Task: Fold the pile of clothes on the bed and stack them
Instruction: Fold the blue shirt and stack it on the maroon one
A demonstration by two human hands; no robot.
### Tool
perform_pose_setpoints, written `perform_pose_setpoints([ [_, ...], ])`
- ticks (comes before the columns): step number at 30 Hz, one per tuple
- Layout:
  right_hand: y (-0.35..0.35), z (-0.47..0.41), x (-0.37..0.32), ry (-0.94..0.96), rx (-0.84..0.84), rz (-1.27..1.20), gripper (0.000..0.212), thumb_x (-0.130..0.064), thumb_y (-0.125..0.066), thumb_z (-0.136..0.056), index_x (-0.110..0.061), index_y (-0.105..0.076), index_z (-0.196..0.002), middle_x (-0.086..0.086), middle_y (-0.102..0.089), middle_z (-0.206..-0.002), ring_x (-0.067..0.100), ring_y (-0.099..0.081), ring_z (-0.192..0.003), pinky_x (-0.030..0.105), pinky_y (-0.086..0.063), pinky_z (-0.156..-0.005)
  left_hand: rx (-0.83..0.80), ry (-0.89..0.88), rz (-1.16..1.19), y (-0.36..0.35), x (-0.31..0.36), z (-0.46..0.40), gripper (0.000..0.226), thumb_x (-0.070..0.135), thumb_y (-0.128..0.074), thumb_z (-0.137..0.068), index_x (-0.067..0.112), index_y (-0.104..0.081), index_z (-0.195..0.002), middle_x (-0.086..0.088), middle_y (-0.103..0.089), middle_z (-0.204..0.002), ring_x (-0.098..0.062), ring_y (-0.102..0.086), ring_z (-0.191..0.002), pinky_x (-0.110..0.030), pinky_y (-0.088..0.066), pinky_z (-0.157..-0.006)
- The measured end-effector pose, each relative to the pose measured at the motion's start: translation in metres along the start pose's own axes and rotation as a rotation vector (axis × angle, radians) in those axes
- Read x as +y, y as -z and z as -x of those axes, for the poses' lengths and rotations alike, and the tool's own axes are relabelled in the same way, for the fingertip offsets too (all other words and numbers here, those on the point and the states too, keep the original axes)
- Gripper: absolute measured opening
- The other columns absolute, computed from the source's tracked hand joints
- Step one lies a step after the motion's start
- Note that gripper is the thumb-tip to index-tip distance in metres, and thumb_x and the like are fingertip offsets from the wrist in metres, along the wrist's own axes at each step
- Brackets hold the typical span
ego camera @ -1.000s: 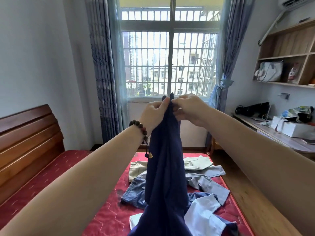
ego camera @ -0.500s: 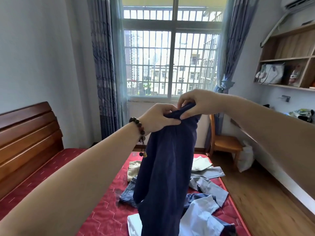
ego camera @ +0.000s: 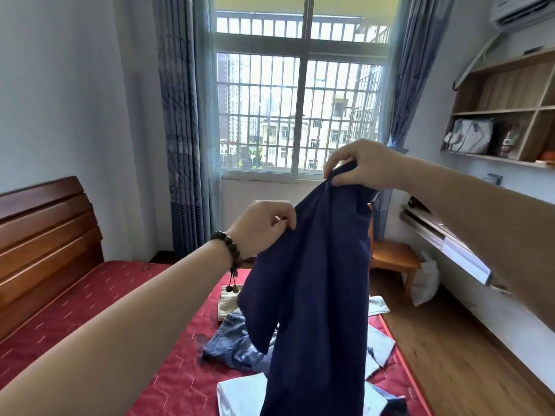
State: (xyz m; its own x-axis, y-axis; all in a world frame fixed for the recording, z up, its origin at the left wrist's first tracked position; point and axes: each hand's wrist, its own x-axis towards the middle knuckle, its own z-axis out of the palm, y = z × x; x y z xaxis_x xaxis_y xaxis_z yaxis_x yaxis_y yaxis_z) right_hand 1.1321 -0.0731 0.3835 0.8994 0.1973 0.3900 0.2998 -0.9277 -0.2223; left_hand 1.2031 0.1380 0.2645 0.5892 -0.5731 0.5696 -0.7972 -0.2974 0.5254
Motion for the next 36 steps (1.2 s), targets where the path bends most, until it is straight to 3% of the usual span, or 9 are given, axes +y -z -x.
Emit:
perform_pose_setpoints([
  [4,0.0,-0.007,-0.003,-0.024,0.038,0.064,0.006,-0.018,-0.075,-0.079,-0.022,-0.075,-0.085,-0.016,-0.066,-0.089,0.001,-0.057,-0.087,0.022,-0.043,-0.084,0.096,0.047,-0.128,-0.015,0.008,0.003,0.031,0.001,-0.049,-0.084,0.014,-0.076,-0.088,0.009,-0.065,-0.076,-0.004,-0.052,-0.069,-0.01,-0.037,-0.069],
  [7,-0.002,-0.011,-0.01,-0.052,0.077,0.122,0.006,-0.022,-0.075,-0.079,-0.021,-0.076,-0.085,-0.013,-0.063,-0.088,0.008,-0.056,-0.092,0.027,-0.044,-0.084,0.155,0.112,-0.099,-0.035,0.017,0.003,0.019,0.026,-0.058,-0.087,0.016,-0.071,-0.078,0.009,-0.063,-0.07,-0.012,-0.057,-0.07,-0.023,-0.041,-0.064],
  [12,0.002,-0.006,-0.018,-0.032,0.071,0.108,0.003,-0.024,-0.075,-0.08,-0.023,-0.072,-0.081,-0.019,-0.061,-0.083,0.005,-0.054,-0.088,0.019,-0.04,-0.074,0.114,0.228,-0.161,-0.063,0.025,0.0,0.038,0.055,-0.059,-0.079,0.017,-0.058,-0.085,0.004,-0.055,-0.088,-0.018,-0.057,-0.079,-0.032,-0.05,-0.071],
  [16,0.016,0.008,-0.014,-0.02,0.052,0.092,0.005,-0.025,-0.075,-0.081,-0.021,-0.073,-0.085,-0.017,-0.064,-0.086,-0.003,-0.055,-0.081,0.003,-0.037,-0.069,0.1,0.303,-0.185,-0.068,0.025,-0.002,0.031,0.041,-0.06,-0.078,0.013,-0.062,-0.092,-0.001,-0.06,-0.094,-0.025,-0.06,-0.084,-0.037,-0.052,-0.077],
  [23,0.043,0.04,0.011,-0.043,-0.126,0.159,0.005,-0.03,-0.074,-0.082,-0.033,-0.071,-0.083,-0.024,-0.064,-0.089,-0.01,-0.054,-0.089,0.008,-0.034,-0.076,0.06,0.135,-0.112,-0.038,0.005,-0.006,0.013,0.016,-0.062,-0.078,0.013,-0.074,-0.082,0.002,-0.068,-0.075,-0.019,-0.061,-0.076,-0.03,-0.049,-0.072],
  [28,0.049,0.054,0.027,-0.123,-0.198,0.225,0.007,-0.032,-0.077,-0.079,-0.034,-0.071,-0.081,-0.021,-0.065,-0.087,-0.009,-0.054,-0.084,0.011,-0.035,-0.073,-0.044,-0.036,-0.16,-0.012,0.001,-0.015,0.023,0.032,-0.065,-0.082,0.012,-0.075,-0.076,0.0,-0.064,-0.067,-0.018,-0.056,-0.067,-0.03,-0.046,-0.069],
  [32,0.047,0.057,0.033,-0.096,-0.075,0.25,0.008,-0.026,-0.078,-0.079,-0.029,-0.07,-0.08,-0.02,-0.064,-0.078,-0.004,-0.055,-0.076,-0.001,-0.032,-0.065,0.002,-0.061,-0.187,-0.005,0.007,-0.016,0.034,0.028,-0.066,-0.089,0.007,-0.064,-0.062,-0.01,-0.051,-0.054,-0.016,-0.042,-0.054,-0.026,-0.035,-0.057],
  [34,0.042,0.057,0.035,-0.063,0.075,0.206,0.008,-0.024,-0.077,-0.08,-0.027,-0.07,-0.08,-0.021,-0.061,-0.076,-0.004,-0.054,-0.074,-0.003,-0.031,-0.066,0.027,-0.063,-0.173,-0.006,0.007,-0.013,0.042,0.026,-0.065,-0.09,0.013,-0.052,-0.052,0.0,-0.039,-0.047,-0.011,-0.035,-0.05,-0.02,-0.029,-0.051],
  [36,0.033,0.055,0.035,-0.057,0.076,0.209,0.008,-0.023,-0.076,-0.08,-0.026,-0.069,-0.079,-0.02,-0.059,-0.076,0.001,-0.055,-0.075,-0.001,-0.032,-0.064,0.03,-0.054,-0.186,-0.011,0.003,-0.01,0.044,0.026,-0.065,-0.09,0.018,-0.047,-0.05,0.005,-0.036,-0.046,-0.011,-0.034,-0.049,-0.019,-0.027,-0.051],
])
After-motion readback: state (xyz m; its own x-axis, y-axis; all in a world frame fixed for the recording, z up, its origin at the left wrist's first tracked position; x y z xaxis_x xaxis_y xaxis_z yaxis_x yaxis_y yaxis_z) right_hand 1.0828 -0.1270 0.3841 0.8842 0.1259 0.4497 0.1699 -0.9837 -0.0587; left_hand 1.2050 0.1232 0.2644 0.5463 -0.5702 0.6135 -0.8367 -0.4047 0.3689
